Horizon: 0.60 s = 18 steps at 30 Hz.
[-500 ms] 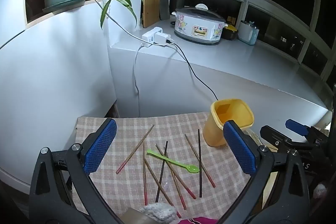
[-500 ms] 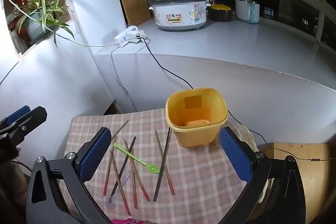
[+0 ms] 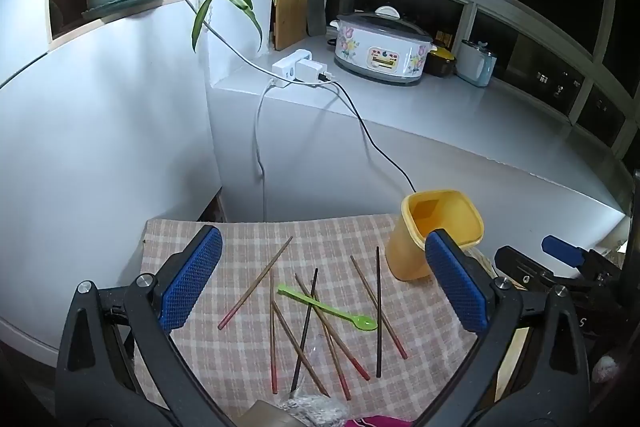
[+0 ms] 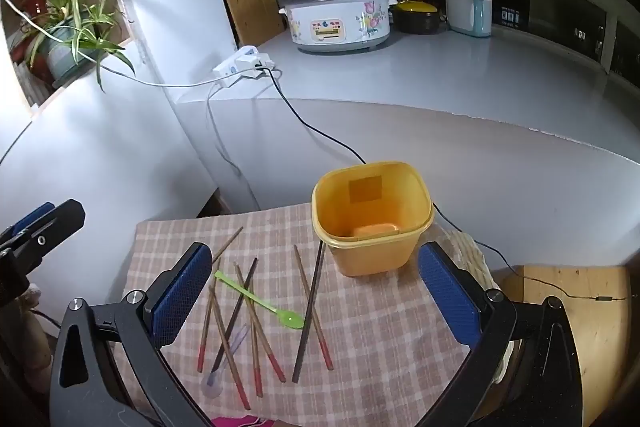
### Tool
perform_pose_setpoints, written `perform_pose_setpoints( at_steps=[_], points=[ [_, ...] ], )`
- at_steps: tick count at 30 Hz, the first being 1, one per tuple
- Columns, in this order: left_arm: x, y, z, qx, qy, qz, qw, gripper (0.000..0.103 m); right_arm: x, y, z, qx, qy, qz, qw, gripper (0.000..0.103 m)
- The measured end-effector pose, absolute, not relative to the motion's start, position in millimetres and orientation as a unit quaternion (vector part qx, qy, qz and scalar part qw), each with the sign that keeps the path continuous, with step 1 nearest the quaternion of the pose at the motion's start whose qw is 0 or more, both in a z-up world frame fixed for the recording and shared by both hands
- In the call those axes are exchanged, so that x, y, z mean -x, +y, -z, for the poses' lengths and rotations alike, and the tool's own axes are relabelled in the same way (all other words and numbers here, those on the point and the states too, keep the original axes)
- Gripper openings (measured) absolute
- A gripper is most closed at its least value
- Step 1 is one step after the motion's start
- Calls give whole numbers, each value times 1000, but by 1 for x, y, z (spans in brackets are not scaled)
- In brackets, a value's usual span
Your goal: Organize utensils
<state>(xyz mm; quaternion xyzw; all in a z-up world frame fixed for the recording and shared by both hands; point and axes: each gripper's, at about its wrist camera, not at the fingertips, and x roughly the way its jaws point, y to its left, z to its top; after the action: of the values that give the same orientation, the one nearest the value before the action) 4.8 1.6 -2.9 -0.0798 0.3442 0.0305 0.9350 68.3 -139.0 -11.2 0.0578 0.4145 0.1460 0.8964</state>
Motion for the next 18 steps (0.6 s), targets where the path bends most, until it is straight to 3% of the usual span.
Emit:
perform_pose_setpoints(
  at_steps=[18],
  points=[
    [7,5,4,102,346,-45,932,103,-61,-139,11,-56,418,-156,893,102]
  ],
)
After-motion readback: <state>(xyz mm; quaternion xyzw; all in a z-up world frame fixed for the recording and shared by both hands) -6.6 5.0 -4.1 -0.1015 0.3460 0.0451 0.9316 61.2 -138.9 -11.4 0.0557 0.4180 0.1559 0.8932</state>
